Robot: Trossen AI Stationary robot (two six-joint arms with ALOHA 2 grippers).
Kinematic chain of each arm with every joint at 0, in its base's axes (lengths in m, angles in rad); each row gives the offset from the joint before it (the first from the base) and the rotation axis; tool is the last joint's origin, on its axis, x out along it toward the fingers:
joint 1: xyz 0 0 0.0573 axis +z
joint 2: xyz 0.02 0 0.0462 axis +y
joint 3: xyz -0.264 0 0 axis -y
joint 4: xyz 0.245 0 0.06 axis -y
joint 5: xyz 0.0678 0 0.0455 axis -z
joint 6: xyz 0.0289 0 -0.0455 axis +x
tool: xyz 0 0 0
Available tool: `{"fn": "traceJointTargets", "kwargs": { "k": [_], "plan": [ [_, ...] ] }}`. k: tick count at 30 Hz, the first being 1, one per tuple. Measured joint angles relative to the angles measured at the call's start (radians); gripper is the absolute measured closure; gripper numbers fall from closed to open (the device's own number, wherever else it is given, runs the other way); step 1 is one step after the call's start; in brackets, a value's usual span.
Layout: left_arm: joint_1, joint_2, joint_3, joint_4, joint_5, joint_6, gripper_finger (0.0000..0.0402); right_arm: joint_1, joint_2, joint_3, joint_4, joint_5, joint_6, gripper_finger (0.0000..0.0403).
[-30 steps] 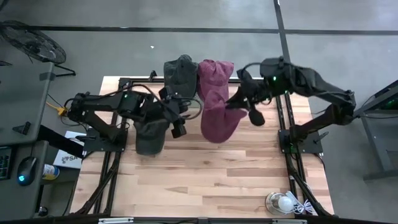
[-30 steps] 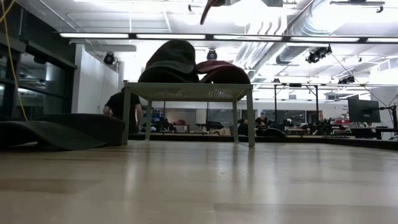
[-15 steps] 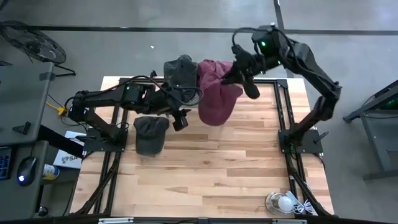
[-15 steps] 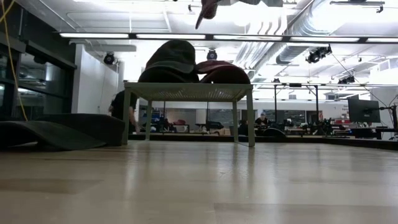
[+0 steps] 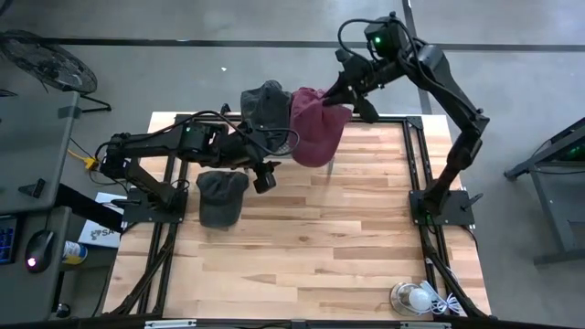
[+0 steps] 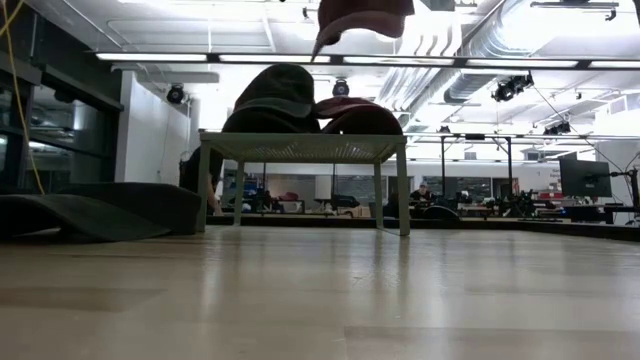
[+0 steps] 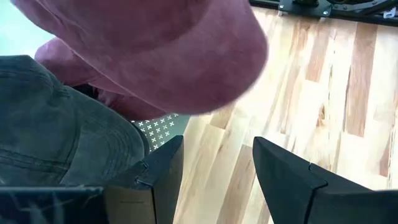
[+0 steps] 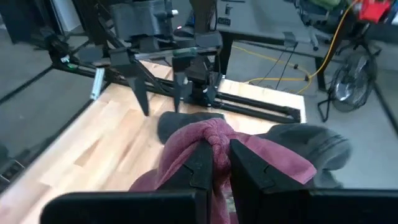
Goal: Pick & Place hat
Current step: Stack the maroon cap on top of the maroon caps on the shelf
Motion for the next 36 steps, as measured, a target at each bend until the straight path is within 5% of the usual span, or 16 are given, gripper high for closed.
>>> {"fn": "traceJointTargets", "kwargs": {
  "k": [16,36],
  "plan": [
    [0.000,0.000,-0.001,0.009,0.014,0.000,0.0213,-0.136,0.074,-0.002,0.061,-0.232,-0.081,0.0379],
    [0.000,0.000,-0.001,0.009,0.024,-0.007,0.0213,-0.203,0.198,-0.002,0.077,-0.278,-0.185,0.0379]
  ]
}}
